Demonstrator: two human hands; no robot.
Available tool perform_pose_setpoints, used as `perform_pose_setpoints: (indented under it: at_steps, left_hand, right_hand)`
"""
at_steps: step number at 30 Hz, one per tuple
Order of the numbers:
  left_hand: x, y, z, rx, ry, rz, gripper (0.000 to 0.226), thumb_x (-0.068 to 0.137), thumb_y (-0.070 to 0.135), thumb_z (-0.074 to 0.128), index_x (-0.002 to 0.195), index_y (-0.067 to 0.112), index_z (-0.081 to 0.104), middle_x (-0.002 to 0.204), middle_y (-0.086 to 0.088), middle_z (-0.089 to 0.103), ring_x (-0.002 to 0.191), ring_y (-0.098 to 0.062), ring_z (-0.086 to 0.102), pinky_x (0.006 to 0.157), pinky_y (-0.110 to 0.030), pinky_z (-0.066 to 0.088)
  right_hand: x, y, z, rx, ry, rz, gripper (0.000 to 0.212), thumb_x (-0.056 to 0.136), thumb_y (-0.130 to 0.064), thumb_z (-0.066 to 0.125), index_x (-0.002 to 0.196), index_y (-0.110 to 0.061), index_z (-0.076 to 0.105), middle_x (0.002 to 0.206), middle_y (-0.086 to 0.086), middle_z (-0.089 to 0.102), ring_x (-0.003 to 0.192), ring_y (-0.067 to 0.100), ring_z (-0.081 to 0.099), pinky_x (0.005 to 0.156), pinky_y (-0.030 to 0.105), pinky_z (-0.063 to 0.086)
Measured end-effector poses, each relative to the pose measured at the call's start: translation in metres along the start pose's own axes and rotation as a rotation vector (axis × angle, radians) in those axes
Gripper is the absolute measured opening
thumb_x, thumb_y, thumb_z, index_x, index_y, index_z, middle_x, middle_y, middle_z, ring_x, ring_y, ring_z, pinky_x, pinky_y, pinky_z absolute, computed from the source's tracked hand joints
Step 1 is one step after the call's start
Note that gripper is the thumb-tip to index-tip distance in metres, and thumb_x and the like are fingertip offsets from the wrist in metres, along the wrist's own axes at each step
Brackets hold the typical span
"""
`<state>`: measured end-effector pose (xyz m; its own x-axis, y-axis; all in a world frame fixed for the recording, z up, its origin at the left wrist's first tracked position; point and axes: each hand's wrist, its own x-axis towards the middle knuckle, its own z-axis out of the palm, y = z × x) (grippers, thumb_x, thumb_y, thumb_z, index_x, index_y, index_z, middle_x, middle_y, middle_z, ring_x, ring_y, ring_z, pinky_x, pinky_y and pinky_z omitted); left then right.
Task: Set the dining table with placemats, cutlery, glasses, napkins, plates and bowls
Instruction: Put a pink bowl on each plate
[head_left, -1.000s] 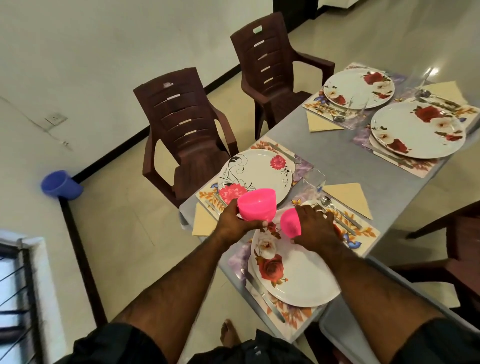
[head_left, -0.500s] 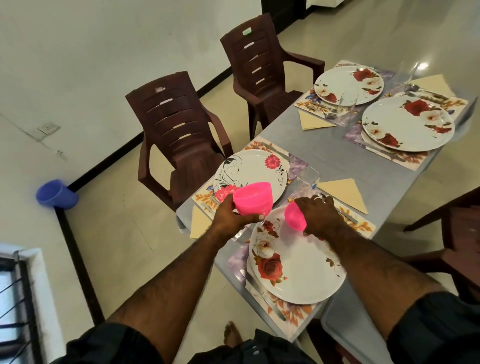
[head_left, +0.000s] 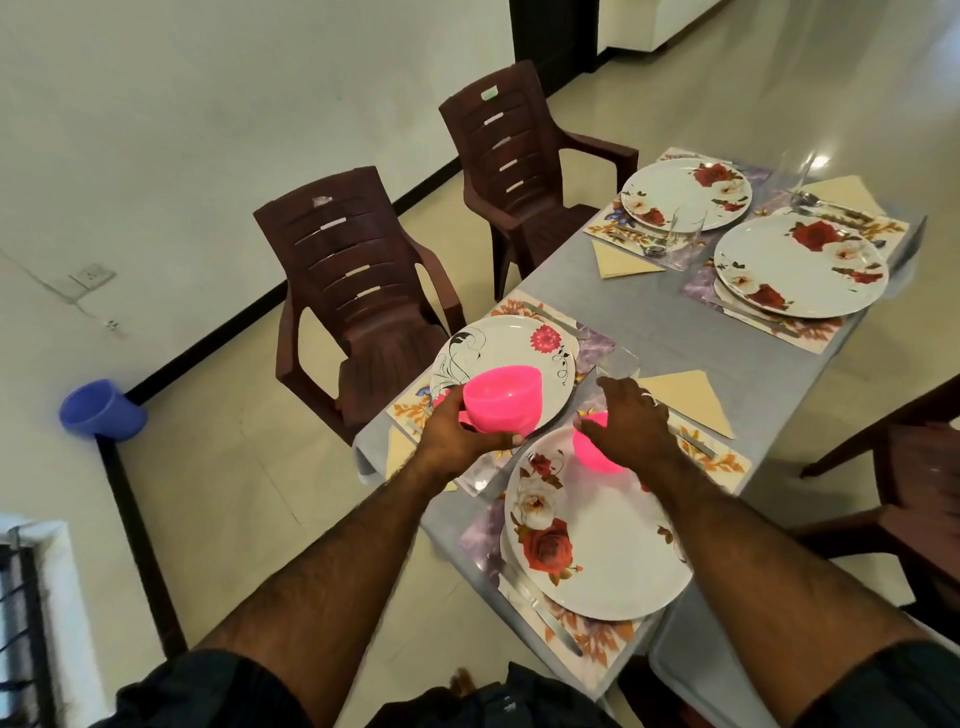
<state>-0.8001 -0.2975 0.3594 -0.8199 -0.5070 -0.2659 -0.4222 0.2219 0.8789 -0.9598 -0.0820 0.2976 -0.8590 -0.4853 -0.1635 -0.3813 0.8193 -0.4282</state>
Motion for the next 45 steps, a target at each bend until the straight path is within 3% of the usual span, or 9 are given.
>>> perform_pose_setpoints:
  at_steps: [4,8,13,19,24,28,32,37,45]
  left_hand:
    - [0.007,0.002,-0.020,0.066,-0.012,0.066,0.105,0.051,0.042,0.105,0.143,0.034,0.054,0.131,0.013,0.066,0.121,-0.015,0.064,0.095,-0.040,0.062]
    - [0.019,0.002,-0.048,0.210,-0.040,0.179,0.109,0.049,0.045,0.105,0.144,0.038,0.052,0.130,0.018,0.064,0.118,-0.014,0.064,0.095,-0.044,0.062]
    - [0.043,-0.011,-0.091,0.317,-0.096,0.374,0.109,0.052,0.043,0.104,0.147,0.039,0.050,0.135,0.018,0.061,0.120,-0.010,0.061,0.096,-0.041,0.060]
    - [0.073,-0.046,-0.163,0.256,-0.075,0.427,0.113,0.048,0.058,0.100,0.148,0.040,0.049,0.135,0.017,0.061,0.120,-0.012,0.063,0.094,-0.042,0.061]
    - [0.088,-0.071,-0.206,0.209,-0.065,0.343,0.101,0.056,0.050,0.101,0.144,0.036,0.053,0.133,0.013,0.065,0.117,-0.011,0.062,0.097,-0.039,0.057]
    - [0.108,-0.080,-0.206,0.162,-0.091,0.263,0.101,0.056,0.056,0.099,0.144,0.036,0.053,0.131,0.013,0.065,0.117,-0.013,0.061,0.093,-0.037,0.057]
    - [0.123,-0.085,-0.189,0.139,-0.122,0.159,0.104,0.055,0.054,0.100,0.146,0.034,0.052,0.125,0.015,0.063,0.115,-0.016,0.062,0.094,-0.039,0.057]
    - [0.137,-0.089,-0.172,0.164,-0.161,0.057,0.102,0.052,0.056,0.101,0.141,0.038,0.055,0.122,0.018,0.064,0.115,-0.015,0.064,0.093,-0.039,0.059]
    - [0.148,-0.104,-0.178,0.194,-0.108,-0.032,0.111,0.042,0.066,0.099,0.140,0.039,0.056,0.126,0.015,0.067,0.114,-0.012,0.064,0.091,-0.036,0.060]
  right_hand:
    - [0.001,-0.048,-0.029,0.439,0.127,-0.006,0.037,0.098,-0.051,0.064,0.119,-0.021,0.070,0.112,0.002,0.076,0.096,0.017,0.068,0.083,0.032,0.052]
    - [0.010,-0.102,-0.052,0.678,0.106,0.003,0.043,0.099,-0.059,0.057,0.095,-0.020,0.074,0.080,-0.008,0.075,0.076,0.010,0.069,0.079,0.038,0.060]
    - [0.038,-0.151,-0.035,0.419,0.032,0.039,0.033,0.081,-0.048,0.085,0.096,-0.020,0.074,0.100,-0.003,0.071,0.090,0.017,0.067,0.074,0.031,0.052]
    - [0.058,-0.233,0.002,0.262,0.048,0.053,0.019,0.083,-0.032,0.084,0.083,-0.018,0.072,0.085,-0.004,0.068,0.082,0.016,0.064,0.059,0.023,0.040]
    - [0.063,-0.275,0.009,0.408,0.022,0.181,0.011,0.083,-0.017,0.081,0.078,-0.011,0.073,0.070,0.006,0.074,0.067,0.022,0.073,0.067,0.039,0.063]
    - [0.062,-0.248,-0.008,0.599,0.103,0.322,0.009,0.082,-0.005,0.079,0.077,-0.002,0.072,0.073,0.019,0.072,0.064,0.031,0.068,0.071,0.045,0.061]
    - [0.070,-0.186,-0.013,0.509,0.140,0.475,0.013,0.079,-0.019,0.082,0.070,-0.013,0.075,0.071,0.010,0.075,0.076,0.034,0.074,0.079,0.050,0.063]
    - [0.091,-0.139,0.023,0.221,-0.076,0.587,0.016,0.082,-0.024,0.075,0.074,-0.011,0.070,0.074,0.004,0.068,0.085,0.027,0.073,0.058,0.027,0.050]
    - [0.096,-0.143,0.059,0.003,-0.191,0.614,0.032,0.084,-0.031,0.067,0.113,-0.017,0.065,0.114,0.007,0.069,0.107,0.031,0.067,0.098,0.043,0.051]
